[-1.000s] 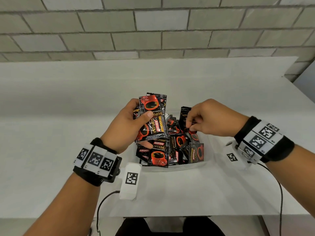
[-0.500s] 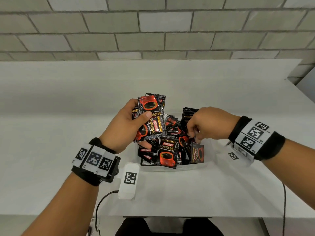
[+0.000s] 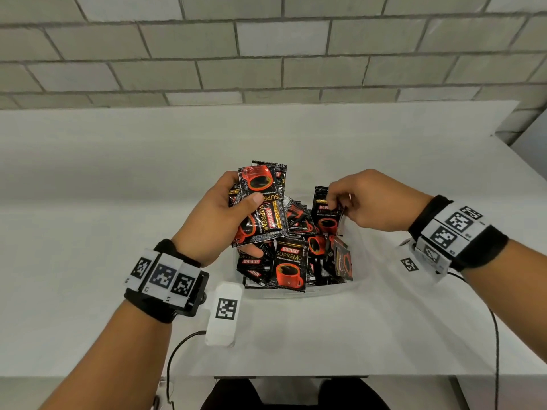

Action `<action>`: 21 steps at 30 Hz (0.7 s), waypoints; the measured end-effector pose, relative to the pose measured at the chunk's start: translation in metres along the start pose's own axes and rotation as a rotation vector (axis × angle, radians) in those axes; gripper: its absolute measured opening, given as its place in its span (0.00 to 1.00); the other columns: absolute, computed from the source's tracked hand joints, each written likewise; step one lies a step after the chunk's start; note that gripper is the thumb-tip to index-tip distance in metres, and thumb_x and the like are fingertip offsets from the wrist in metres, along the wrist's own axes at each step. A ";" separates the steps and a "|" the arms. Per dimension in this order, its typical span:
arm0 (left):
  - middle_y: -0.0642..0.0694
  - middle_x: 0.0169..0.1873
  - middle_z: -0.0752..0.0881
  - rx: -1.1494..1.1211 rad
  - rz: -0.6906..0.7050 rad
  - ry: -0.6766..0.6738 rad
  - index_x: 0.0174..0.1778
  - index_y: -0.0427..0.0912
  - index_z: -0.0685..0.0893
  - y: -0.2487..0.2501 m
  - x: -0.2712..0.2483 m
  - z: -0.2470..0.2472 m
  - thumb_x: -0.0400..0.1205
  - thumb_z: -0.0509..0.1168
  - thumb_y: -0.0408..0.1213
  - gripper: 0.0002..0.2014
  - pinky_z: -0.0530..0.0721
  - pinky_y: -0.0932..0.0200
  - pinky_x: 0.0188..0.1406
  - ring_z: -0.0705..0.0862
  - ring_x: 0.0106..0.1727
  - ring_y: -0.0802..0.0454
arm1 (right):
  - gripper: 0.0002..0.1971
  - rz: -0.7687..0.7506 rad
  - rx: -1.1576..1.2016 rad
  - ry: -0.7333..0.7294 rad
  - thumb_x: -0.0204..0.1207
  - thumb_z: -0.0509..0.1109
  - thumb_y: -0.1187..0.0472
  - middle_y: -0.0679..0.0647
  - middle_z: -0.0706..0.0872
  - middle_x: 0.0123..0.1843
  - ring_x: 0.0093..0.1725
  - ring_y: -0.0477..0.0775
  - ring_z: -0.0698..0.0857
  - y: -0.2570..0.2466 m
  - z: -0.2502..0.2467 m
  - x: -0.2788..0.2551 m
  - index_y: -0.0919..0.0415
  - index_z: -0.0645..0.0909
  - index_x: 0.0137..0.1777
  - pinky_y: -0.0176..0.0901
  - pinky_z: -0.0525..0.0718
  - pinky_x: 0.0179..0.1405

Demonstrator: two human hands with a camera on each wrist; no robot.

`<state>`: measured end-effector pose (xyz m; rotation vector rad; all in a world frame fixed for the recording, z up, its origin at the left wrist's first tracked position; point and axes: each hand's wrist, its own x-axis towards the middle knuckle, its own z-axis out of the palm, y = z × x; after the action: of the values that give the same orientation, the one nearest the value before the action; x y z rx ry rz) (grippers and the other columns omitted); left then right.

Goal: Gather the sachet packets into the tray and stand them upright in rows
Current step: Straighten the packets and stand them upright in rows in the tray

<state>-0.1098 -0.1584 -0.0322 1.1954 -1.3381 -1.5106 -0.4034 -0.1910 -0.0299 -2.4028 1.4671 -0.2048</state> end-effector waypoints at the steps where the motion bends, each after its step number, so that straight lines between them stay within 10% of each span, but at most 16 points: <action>1: 0.40 0.60 0.88 0.001 -0.001 0.000 0.71 0.48 0.76 0.000 0.000 0.000 0.87 0.66 0.39 0.17 0.91 0.40 0.28 0.93 0.49 0.34 | 0.22 -0.006 0.026 0.009 0.69 0.69 0.75 0.43 0.83 0.36 0.37 0.43 0.81 0.001 0.000 0.000 0.44 0.89 0.47 0.45 0.83 0.39; 12: 0.39 0.60 0.88 -0.019 0.005 0.003 0.71 0.47 0.76 0.000 -0.001 -0.002 0.87 0.66 0.37 0.16 0.90 0.42 0.26 0.93 0.47 0.34 | 0.08 0.097 0.020 -0.035 0.72 0.72 0.63 0.47 0.80 0.49 0.42 0.41 0.80 -0.002 0.002 -0.005 0.50 0.90 0.41 0.38 0.77 0.42; 21: 0.39 0.60 0.88 -0.029 0.011 0.000 0.71 0.46 0.76 0.003 0.000 -0.001 0.87 0.66 0.37 0.16 0.90 0.44 0.24 0.93 0.47 0.35 | 0.08 0.044 -0.156 -0.059 0.75 0.78 0.48 0.47 0.71 0.51 0.39 0.50 0.78 -0.015 0.009 -0.011 0.50 0.88 0.48 0.52 0.82 0.41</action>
<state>-0.1088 -0.1586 -0.0296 1.1678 -1.3160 -1.5173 -0.3930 -0.1729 -0.0330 -2.4709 1.5607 -0.0092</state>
